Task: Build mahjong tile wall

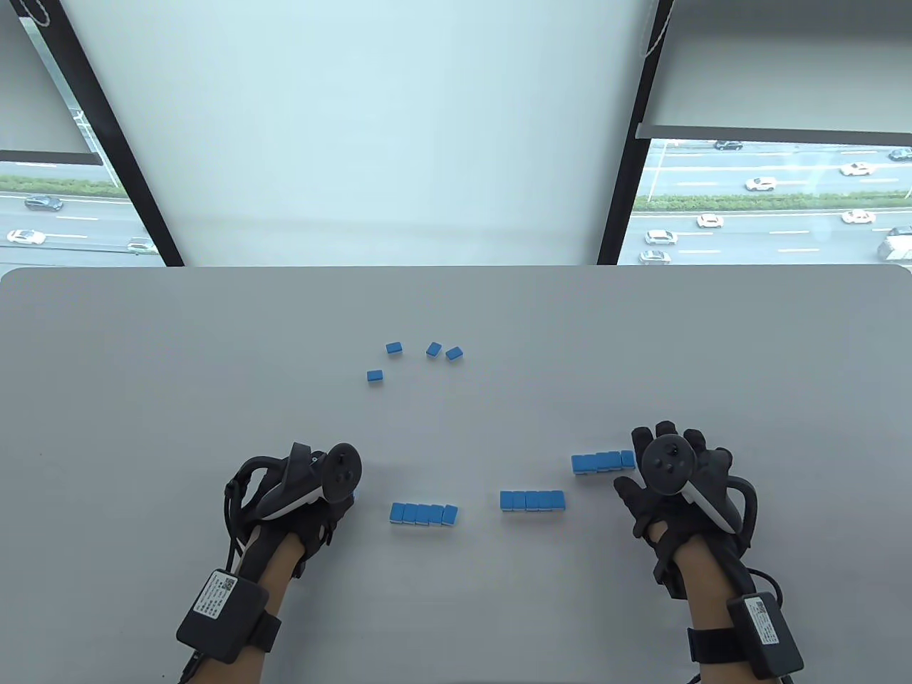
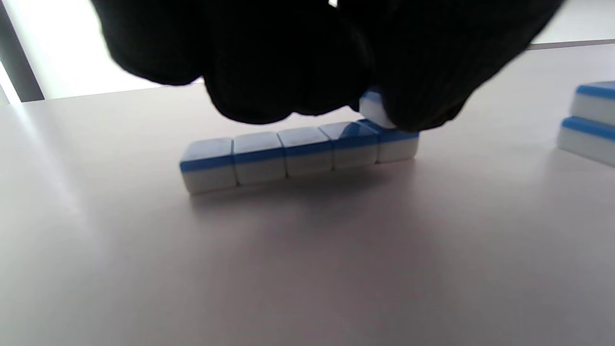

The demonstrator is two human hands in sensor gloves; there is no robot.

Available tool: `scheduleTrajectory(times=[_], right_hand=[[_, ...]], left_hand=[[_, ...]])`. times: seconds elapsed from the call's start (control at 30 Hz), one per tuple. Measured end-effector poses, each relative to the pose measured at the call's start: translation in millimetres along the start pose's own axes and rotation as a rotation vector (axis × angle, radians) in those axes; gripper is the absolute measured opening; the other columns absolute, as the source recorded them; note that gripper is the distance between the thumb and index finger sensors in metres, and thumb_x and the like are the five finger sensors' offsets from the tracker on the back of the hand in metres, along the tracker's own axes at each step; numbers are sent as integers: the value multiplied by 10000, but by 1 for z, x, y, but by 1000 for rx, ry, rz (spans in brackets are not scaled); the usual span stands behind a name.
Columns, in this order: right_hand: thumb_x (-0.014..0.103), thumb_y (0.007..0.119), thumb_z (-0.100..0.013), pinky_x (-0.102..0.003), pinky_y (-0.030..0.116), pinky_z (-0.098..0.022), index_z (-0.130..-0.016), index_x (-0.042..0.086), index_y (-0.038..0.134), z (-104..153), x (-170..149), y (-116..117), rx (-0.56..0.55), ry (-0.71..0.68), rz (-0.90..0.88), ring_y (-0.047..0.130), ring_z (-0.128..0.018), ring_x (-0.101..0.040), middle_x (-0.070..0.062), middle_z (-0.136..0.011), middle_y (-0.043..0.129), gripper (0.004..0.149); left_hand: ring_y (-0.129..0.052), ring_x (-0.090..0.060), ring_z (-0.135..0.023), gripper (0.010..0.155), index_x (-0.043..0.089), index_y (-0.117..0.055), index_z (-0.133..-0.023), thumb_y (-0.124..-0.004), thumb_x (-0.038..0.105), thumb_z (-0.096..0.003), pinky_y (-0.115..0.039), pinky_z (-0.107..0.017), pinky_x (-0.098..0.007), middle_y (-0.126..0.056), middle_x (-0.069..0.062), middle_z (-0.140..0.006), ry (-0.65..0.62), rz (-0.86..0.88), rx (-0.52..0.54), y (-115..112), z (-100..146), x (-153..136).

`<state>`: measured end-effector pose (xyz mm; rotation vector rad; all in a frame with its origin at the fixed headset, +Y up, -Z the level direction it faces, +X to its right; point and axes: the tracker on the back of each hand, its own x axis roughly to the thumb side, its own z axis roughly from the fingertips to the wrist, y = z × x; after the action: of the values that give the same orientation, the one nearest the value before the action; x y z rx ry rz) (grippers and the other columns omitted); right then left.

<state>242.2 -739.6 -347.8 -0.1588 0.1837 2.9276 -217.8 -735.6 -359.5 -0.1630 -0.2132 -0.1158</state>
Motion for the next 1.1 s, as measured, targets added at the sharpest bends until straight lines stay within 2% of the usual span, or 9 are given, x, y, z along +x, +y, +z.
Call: scheduleTrajectory(times=[0.23, 0.4, 0.53, 0.63, 0.7, 0.87, 0.97, 1.1], right_hand=[[584, 709, -410, -654, 131, -638, -1052, 318, 365, 0, 0, 0, -2, 0, 2, 191, -999, -429, -20, -1132, 235, 776], [583, 710, -411, -654, 130, -638, -1053, 318, 365, 1, -1, -3, -13, 2, -4, 190, -999, -429, -22, -1132, 234, 775], [584, 710, -410, -654, 130, -639, -1052, 319, 364, 2, -1, -5, -25, 0, -2, 191, -999, -428, -20, -1132, 236, 776], [583, 710, -410, -654, 130, -639, -1053, 319, 364, 3, -1, -7, -31, -1, -2, 190, -1000, -428, -21, -1132, 235, 776], [583, 710, -410, -654, 130, -638, -1053, 318, 364, 3, -1, -7, -33, 0, 0, 190, -999, -428, -20, -1133, 235, 777], [584, 711, -408, -654, 130, -639, -1053, 319, 363, 3, -2, -7, -42, 2, -2, 190, -1000, -427, -21, -1132, 235, 779], [583, 710, -409, -654, 130, -639, -1053, 319, 363, 3, -4, -7, -38, 8, -1, 190, -1000, -427, -21, -1132, 235, 777], [583, 711, -410, -654, 130, -639, -1053, 318, 364, 3, -4, -7, -36, 11, 4, 191, -999, -428, -20, -1132, 235, 777]], left_hand=[[-933, -189, -648, 566, 336, -778, -942, -873, 479, -403, -775, -585, -523, -898, 80, -755, 3, -5, -13, 0, 0, 0], [-891, -215, -713, 652, 318, -710, -992, -870, 525, -394, -733, -622, -540, -851, 58, -830, 8, 52, -49, 5, 5, -7], [-875, -245, -766, 666, 317, -692, -1007, -857, 537, -400, -719, -638, -554, -830, 28, -898, 15, 102, 12, 25, 12, -18], [-867, -265, -804, 656, 322, -696, -1008, -849, 534, -405, -711, -648, -565, -818, 13, -946, 7, 114, 83, 41, 7, -24], [-855, -281, -831, 652, 324, -697, -1008, -847, 528, -407, -703, -655, -573, -806, 3, -974, -7, 109, 105, 48, -3, -24], [-831, -280, -878, 665, 359, -662, -1020, -854, 514, -403, -694, -669, -571, -768, 16, -1026, -50, -1, 82, 60, -47, -18], [-814, -279, -895, 714, 451, -551, -1043, -871, 478, -405, -686, -678, -565, -718, 45, -1066, -56, 23, 45, 59, -80, -17], [-811, -281, -905, 749, 475, -514, -1038, -901, 432, -397, -687, -678, -565, -679, 47, -1096, -31, 20, -15, 49, -121, -19]])
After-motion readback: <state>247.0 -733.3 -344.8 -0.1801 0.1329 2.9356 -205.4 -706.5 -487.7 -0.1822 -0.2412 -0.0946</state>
